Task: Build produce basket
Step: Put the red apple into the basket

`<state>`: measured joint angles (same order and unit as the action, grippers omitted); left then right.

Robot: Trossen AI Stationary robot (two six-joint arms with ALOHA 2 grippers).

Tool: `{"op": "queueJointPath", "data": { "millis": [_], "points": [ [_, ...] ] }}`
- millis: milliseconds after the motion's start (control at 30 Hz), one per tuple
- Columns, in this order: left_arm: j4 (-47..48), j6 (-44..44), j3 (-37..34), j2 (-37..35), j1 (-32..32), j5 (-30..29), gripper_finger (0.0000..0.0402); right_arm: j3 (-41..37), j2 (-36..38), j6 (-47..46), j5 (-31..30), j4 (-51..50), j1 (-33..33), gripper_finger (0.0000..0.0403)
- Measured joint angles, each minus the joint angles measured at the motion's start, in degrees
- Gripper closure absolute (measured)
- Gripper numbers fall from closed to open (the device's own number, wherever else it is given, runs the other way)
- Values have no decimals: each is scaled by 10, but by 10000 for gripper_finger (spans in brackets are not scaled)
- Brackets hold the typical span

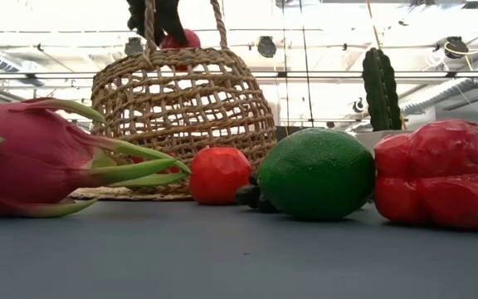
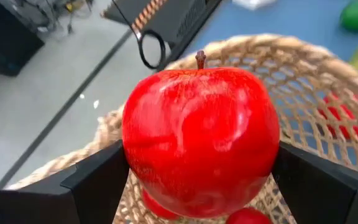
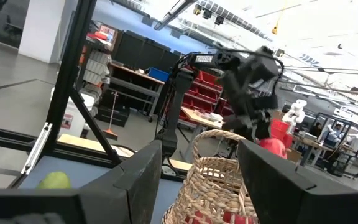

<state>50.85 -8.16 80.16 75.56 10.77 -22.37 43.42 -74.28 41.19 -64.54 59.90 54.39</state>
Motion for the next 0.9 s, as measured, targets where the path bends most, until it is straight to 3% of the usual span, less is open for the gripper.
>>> {"op": "queueJointPath", "data": {
  "millis": [233,900],
  "points": [
    [5,-1,0,53,9,26,39,0,0,0,0,0,0,197],
    [-3,9,0,147,15,29,39,0,0,0,0,-1,0,197]
  ]
}}
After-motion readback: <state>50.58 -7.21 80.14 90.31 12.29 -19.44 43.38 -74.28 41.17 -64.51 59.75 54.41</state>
